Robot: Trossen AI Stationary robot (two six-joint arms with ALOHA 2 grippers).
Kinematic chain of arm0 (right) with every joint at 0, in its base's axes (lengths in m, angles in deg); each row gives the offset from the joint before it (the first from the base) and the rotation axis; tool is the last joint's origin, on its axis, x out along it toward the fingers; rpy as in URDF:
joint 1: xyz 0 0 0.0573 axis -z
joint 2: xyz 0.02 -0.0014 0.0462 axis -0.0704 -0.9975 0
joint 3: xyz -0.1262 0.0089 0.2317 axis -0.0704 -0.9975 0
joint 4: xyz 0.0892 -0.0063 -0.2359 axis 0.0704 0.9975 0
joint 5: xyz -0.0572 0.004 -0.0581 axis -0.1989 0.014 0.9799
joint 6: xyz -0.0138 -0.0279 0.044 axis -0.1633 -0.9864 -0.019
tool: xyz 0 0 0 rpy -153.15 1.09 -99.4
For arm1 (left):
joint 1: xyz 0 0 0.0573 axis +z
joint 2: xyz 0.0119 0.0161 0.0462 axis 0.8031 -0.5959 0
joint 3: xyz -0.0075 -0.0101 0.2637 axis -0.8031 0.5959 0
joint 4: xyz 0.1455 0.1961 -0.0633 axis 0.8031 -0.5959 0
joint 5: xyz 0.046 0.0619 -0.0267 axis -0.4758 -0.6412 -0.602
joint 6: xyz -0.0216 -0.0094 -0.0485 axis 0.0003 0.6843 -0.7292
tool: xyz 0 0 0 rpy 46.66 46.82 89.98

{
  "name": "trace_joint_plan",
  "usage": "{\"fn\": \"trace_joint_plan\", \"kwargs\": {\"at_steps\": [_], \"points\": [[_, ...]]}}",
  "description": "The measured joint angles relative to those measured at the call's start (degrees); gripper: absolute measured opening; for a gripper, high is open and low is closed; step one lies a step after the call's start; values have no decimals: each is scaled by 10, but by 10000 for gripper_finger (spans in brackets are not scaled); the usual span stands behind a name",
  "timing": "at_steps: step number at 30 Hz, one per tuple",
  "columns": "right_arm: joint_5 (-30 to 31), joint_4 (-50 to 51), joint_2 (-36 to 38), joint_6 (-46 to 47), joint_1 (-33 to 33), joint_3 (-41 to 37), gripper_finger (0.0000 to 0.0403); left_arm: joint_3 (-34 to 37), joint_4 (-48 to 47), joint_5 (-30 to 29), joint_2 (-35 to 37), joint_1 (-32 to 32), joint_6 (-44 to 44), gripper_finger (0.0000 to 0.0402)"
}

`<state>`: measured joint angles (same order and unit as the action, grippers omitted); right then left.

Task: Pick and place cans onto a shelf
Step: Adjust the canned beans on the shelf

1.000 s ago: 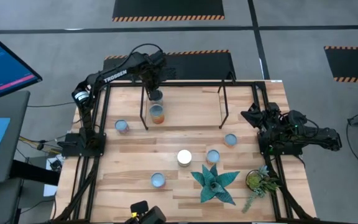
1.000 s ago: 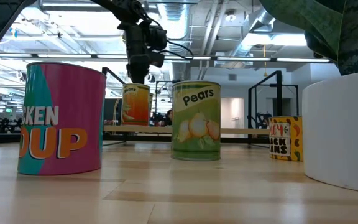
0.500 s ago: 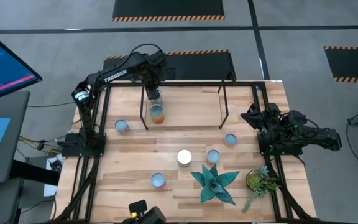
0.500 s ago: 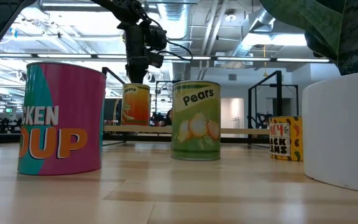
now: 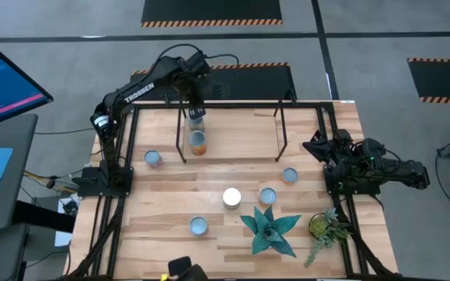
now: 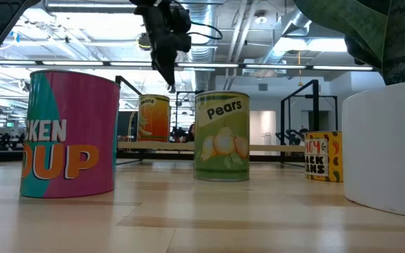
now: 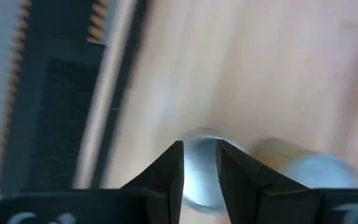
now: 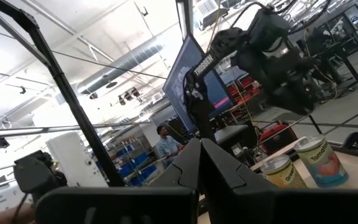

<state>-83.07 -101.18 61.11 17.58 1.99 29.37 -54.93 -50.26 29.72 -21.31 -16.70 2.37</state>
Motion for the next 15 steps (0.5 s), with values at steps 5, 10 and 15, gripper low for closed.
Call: {"fn": "trace_joint_plan", "kwargs": {"at_steps": [5,10,15], "points": [[0,0,0,-20,1,0,38,-17,-48,84,0,-20,-93,78],[4,-2,0,-50,8,0,38,-17,-147,124,0,-71,-99,78],[5,2,0,-50,22,0,38,-13,-152,119,17,-136,-146,78]]}}
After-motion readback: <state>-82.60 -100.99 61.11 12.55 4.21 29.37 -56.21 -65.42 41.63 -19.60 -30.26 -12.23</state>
